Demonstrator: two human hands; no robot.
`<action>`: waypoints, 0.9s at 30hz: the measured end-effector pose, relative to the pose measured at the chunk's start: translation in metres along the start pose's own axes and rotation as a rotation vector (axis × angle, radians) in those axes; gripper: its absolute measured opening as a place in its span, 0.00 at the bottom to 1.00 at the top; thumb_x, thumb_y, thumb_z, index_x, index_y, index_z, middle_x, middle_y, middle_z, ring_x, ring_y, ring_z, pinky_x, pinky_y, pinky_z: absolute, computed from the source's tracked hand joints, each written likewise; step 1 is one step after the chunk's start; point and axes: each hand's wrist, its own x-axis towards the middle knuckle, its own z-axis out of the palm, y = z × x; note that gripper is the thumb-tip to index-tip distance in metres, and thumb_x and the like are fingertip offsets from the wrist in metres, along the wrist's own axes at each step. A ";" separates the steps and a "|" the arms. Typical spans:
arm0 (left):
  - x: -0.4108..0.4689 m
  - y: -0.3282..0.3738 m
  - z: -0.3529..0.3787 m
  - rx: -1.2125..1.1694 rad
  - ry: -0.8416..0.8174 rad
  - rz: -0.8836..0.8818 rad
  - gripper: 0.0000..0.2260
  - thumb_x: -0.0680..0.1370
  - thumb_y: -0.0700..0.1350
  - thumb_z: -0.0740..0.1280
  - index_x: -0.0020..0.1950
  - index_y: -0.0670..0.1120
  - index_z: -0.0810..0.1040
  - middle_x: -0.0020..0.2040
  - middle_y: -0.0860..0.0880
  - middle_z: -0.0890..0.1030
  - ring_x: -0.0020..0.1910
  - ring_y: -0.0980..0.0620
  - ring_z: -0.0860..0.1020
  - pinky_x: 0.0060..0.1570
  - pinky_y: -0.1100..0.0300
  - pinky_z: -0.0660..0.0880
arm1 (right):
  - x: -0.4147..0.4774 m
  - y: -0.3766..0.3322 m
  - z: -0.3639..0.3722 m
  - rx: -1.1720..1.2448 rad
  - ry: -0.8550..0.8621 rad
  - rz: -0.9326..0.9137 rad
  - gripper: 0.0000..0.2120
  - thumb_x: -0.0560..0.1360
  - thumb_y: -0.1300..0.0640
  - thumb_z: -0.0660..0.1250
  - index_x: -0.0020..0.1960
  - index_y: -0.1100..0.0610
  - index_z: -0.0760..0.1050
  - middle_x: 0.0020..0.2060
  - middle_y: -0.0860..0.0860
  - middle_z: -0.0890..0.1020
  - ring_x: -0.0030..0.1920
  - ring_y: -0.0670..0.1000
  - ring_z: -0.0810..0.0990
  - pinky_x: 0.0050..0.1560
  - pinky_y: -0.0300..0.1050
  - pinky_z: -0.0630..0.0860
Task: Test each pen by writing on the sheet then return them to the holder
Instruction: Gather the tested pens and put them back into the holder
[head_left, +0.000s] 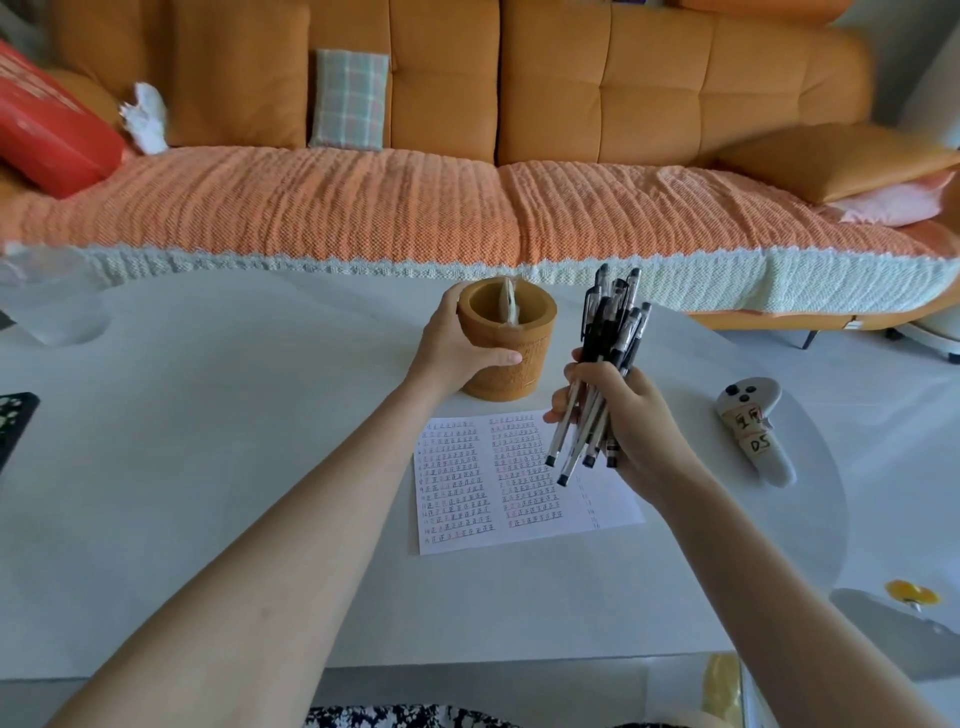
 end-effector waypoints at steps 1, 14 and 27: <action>-0.003 0.001 0.001 0.006 0.019 0.021 0.38 0.65 0.42 0.78 0.70 0.48 0.62 0.65 0.50 0.71 0.58 0.56 0.68 0.57 0.60 0.68 | -0.001 -0.001 0.000 -0.009 0.006 -0.003 0.04 0.79 0.63 0.58 0.54 0.61 0.68 0.27 0.49 0.80 0.31 0.51 0.81 0.50 0.61 0.76; -0.092 0.006 -0.012 -0.078 0.149 0.024 0.41 0.59 0.44 0.81 0.66 0.52 0.64 0.59 0.56 0.72 0.57 0.56 0.71 0.52 0.63 0.70 | -0.014 -0.012 0.015 -0.144 0.122 -0.014 0.06 0.78 0.59 0.62 0.54 0.54 0.75 0.44 0.50 0.75 0.43 0.48 0.73 0.43 0.40 0.70; -0.112 -0.002 -0.015 -0.007 0.128 0.028 0.39 0.61 0.45 0.80 0.63 0.58 0.62 0.56 0.66 0.69 0.55 0.66 0.71 0.48 0.78 0.69 | -0.022 -0.018 0.033 -0.143 0.038 0.007 0.09 0.78 0.58 0.62 0.58 0.56 0.74 0.46 0.51 0.78 0.46 0.48 0.77 0.46 0.41 0.73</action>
